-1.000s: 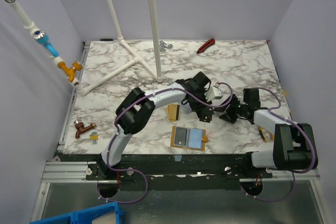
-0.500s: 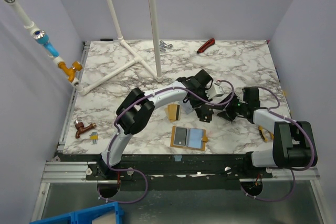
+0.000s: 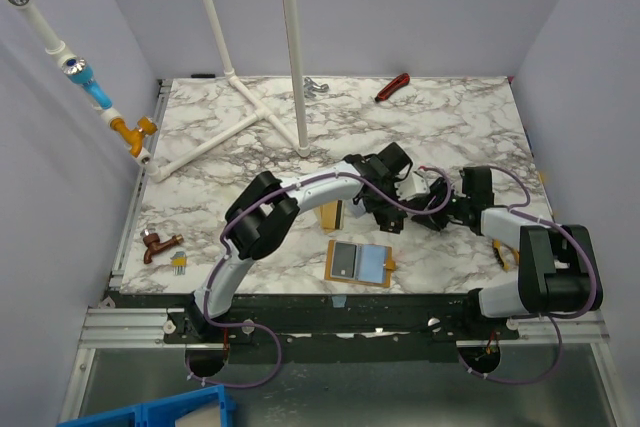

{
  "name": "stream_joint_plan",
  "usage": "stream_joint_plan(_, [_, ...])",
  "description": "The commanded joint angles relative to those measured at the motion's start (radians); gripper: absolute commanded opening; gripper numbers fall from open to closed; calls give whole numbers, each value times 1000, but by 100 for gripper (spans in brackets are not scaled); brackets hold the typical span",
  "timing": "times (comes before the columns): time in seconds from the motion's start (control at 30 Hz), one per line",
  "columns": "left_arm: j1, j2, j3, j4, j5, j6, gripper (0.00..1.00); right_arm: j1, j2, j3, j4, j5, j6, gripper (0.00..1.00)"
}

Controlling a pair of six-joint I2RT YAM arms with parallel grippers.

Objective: Put the credit cards into the card holder
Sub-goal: Pick up the credit card from the center of the board.

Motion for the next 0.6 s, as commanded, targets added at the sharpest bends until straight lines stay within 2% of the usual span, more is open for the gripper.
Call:
stream_joint_plan(0.0, [-28, 1, -26, 16, -67, 29, 31, -4, 17, -21, 45, -29, 17, 54])
stream_joint_plan(0.4, [-52, -4, -51, 19, -77, 55, 31, -3, 61, -62, 118, -54, 69, 49])
stream_joint_plan(0.57, [-53, -7, -53, 13, -72, 74, 27, -2, 56, -72, 129, -63, 71, 47])
